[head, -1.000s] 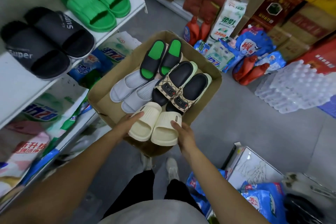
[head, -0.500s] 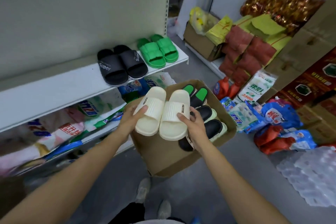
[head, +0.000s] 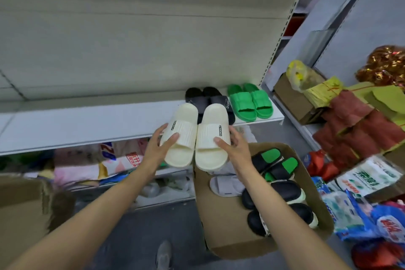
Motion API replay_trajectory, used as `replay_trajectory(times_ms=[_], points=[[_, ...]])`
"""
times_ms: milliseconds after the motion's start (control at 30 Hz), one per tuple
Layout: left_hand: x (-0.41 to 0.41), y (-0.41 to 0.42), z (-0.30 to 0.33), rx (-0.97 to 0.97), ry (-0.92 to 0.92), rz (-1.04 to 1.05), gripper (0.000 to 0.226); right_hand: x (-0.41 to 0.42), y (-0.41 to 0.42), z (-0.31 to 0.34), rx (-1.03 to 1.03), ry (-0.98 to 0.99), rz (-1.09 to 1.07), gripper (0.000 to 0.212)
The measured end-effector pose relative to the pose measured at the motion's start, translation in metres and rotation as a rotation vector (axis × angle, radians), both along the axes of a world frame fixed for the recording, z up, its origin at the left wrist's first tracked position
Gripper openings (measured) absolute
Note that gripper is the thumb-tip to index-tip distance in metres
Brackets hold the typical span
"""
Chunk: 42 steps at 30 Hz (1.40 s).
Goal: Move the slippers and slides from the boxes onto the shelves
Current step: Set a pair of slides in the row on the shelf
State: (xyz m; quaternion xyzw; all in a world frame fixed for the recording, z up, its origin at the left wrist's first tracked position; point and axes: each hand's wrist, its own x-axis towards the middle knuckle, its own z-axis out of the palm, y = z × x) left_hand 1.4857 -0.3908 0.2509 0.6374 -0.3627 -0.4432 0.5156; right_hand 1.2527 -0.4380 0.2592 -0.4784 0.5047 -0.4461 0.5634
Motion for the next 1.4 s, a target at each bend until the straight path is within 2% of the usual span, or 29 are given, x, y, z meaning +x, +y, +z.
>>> replay_trajectory(times_ms=[167,300,433,567,633,700,833,1000,1133,1233,1400], points=[[0.058,-0.02,0.0,0.008,-0.024,0.088,0.057,0.065,-0.043,0.0,-0.014,0.098,0.083,0.064],[0.104,-0.044,-0.005,0.083,-0.029,0.104,0.058,0.112,-0.083,-0.006,-0.036,0.207,0.148,0.053],[0.138,-0.065,-0.019,0.172,-0.026,0.109,0.062,0.145,-0.11,-0.024,0.001,0.265,0.168,0.059],[0.154,-0.079,-0.036,0.233,-0.028,0.06,0.066,0.164,-0.122,-0.051,0.066,0.3,0.15,0.084],[0.159,-0.084,-0.041,0.25,-0.053,0.044,0.067,0.17,-0.124,-0.053,0.081,0.316,0.144,0.076],[0.163,-0.091,-0.047,0.26,-0.141,0.036,0.073,0.176,-0.128,-0.055,0.083,0.347,0.143,0.067],[0.17,-0.103,-0.054,0.29,-0.383,-0.007,0.086,0.188,-0.144,-0.059,0.051,0.398,0.163,0.074],[0.172,-0.119,-0.056,0.303,-0.629,-0.025,0.068,0.203,-0.163,-0.06,0.059,0.429,0.21,0.07],[0.174,-0.135,-0.06,0.305,-0.522,-0.024,0.055,0.214,-0.178,-0.069,0.048,0.513,0.231,0.062],[0.171,-0.143,-0.062,0.305,-0.486,0.017,0.065,0.218,-0.188,-0.074,0.029,0.557,0.233,0.053],[0.175,-0.148,-0.072,0.313,-0.432,0.042,0.077,0.216,-0.194,-0.074,0.018,0.564,0.241,0.052]])
